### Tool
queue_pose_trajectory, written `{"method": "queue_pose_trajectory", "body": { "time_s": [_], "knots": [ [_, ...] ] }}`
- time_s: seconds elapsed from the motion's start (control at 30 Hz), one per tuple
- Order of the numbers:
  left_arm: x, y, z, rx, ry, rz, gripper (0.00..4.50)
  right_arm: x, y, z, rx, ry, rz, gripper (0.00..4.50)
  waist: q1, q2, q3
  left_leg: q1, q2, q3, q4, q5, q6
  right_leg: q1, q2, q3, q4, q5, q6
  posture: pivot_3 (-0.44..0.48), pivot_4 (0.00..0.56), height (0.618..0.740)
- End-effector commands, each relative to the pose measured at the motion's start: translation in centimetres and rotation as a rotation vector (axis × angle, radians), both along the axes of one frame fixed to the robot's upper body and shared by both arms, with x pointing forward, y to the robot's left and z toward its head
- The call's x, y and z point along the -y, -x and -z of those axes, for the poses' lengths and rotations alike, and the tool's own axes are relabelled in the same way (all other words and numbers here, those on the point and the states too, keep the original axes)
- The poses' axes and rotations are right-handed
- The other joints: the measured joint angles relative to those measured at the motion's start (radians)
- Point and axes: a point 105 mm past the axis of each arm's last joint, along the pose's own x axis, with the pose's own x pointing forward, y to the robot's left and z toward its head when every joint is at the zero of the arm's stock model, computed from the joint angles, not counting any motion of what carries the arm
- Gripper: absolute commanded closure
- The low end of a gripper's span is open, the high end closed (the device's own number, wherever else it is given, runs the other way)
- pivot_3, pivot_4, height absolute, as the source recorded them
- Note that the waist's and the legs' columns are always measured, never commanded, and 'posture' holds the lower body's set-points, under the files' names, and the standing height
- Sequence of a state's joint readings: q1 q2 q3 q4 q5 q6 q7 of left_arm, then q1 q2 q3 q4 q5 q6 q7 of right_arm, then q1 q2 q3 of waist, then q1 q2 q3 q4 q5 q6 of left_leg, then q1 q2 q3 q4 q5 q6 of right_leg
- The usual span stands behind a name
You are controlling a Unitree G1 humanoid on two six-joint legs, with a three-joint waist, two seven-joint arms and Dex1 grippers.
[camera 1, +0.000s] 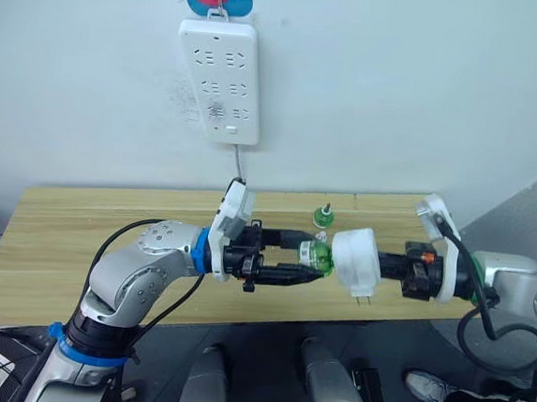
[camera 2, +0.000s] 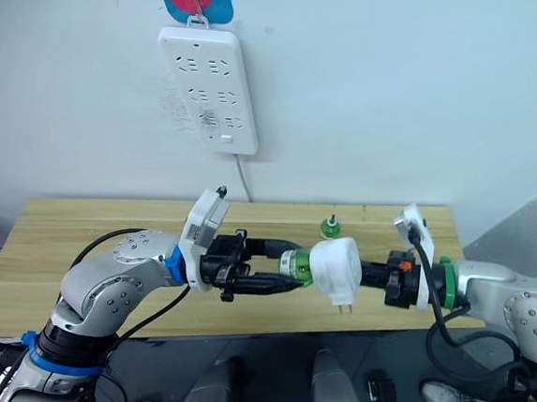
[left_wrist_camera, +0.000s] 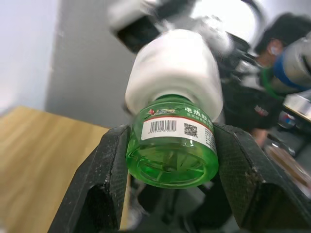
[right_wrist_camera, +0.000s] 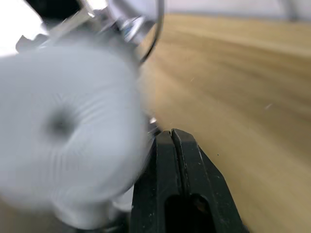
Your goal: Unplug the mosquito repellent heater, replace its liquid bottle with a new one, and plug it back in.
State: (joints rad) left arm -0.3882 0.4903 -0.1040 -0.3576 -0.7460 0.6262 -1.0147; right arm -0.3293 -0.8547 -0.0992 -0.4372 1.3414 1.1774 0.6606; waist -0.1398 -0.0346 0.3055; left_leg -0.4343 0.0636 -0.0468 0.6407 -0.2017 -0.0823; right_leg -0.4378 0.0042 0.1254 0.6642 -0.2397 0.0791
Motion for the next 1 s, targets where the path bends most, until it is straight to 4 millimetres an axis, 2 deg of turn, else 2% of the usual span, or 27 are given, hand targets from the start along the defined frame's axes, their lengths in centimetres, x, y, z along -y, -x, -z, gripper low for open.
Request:
{"method": "queue_pose_trajectory", "body": {
  "time_s": [0.03,0.3,0.37,0.5,0.73,1.0],
  "knots": [
    [0.1,-0.1,-0.4,0.060,0.011,-0.013,2.17,-0.3,1.3,-1.4,0.032,-0.032,-0.052,4.50,-0.001,0.000,0.000,0.000,0.000,0.000,0.000,0.000,0.000,0.000,0.000,0.000,0.000,0.000,0.000,-0.218,0.281,0.740],
    [0.3,-0.3,0.5,0.149,-0.040,-0.014,2.17,-0.6,2.0,-2.9,0.052,-0.057,-0.093,4.50,-0.001,0.000,0.000,0.000,0.000,0.000,0.000,0.000,0.000,0.000,0.000,0.000,0.000,0.000,0.000,-0.223,0.281,0.740],
    [0.3,-0.3,1.0,0.181,-0.070,-0.006,2.17,-1.0,2.2,-4.0,0.056,-0.093,-0.119,4.50,-0.003,0.000,0.000,0.000,0.000,0.000,0.000,0.000,0.000,0.000,0.000,0.000,0.000,0.000,0.000,-0.222,0.280,0.740],
    [0.5,0.2,1.2,0.202,-0.080,0.029,2.17,-1.8,0.6,-4.9,0.101,-0.127,-0.060,4.50,-0.005,0.000,0.000,0.000,0.000,0.000,0.000,0.000,0.000,0.000,0.000,0.000,0.000,0.000,0.000,-0.219,0.278,0.740],
    [0.8,0.7,1.0,0.224,-0.069,0.047,2.17,-2.5,-0.5,-4.8,0.104,-0.113,-0.023,4.50,-0.003,0.000,0.000,0.000,0.000,0.000,-0.001,0.000,0.000,-0.001,0.000,0.000,-0.001,0.000,0.000,-0.218,0.276,0.740],
    [0.9,1.0,0.9,0.220,-0.058,0.058,2.17,-2.1,-1.7,-3.9,0.086,-0.082,0.024,4.50,-0.002,0.000,0.000,0.000,0.000,0.000,-0.001,0.000,0.000,-0.001,0.000,0.000,0.000,0.000,0.000,-0.209,0.273,0.740]
  ]
}}
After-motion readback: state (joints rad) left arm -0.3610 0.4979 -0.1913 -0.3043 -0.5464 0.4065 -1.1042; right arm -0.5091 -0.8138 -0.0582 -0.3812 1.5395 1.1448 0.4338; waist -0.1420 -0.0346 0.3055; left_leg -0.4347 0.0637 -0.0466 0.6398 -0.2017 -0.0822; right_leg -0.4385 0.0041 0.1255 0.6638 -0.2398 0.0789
